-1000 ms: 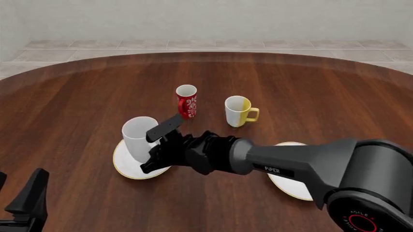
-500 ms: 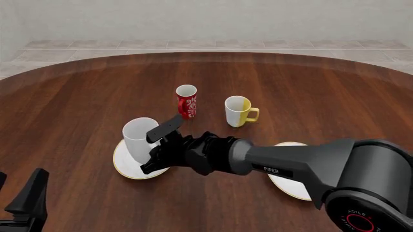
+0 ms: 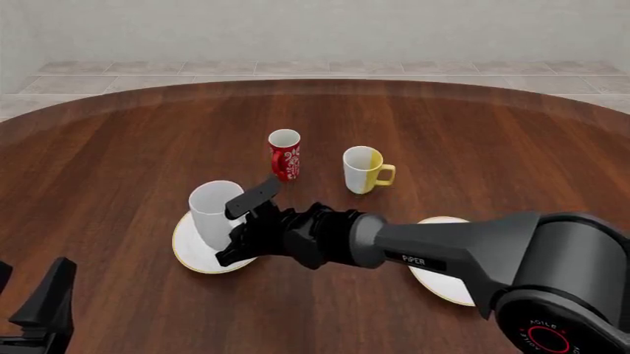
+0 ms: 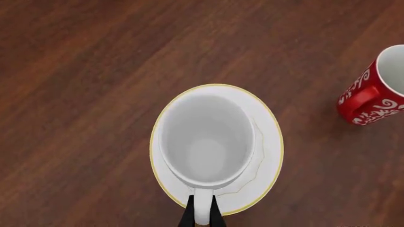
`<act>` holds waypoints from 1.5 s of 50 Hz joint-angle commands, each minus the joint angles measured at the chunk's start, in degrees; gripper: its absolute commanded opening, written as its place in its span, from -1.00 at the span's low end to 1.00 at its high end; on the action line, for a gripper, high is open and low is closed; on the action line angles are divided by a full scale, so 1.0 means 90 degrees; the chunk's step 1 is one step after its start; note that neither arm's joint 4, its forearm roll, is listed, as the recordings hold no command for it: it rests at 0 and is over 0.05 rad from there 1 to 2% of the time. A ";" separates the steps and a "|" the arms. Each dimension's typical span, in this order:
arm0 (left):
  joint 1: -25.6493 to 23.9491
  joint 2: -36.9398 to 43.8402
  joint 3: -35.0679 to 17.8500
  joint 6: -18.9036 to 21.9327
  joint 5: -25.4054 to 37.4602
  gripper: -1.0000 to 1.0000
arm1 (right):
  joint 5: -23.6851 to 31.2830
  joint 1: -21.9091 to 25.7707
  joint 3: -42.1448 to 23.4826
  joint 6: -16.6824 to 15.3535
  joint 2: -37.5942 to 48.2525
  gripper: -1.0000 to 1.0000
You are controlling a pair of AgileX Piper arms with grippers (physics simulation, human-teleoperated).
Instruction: Put the white mug on the left plate.
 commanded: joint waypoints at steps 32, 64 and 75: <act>-0.0003 0.0001 -0.0010 -0.0006 0.0021 1.00 | 0.0004 -0.0001 -0.0023 0.0037 0.0046 -1.00; -0.0003 0.0002 -0.0008 -0.0008 0.0022 1.00 | 0.0013 0.0032 -0.0034 0.0085 0.0143 -1.00; -0.0004 0.0002 -0.0010 -0.0018 0.0022 1.00 | 0.0014 0.0043 -0.0028 0.0092 0.0168 -1.00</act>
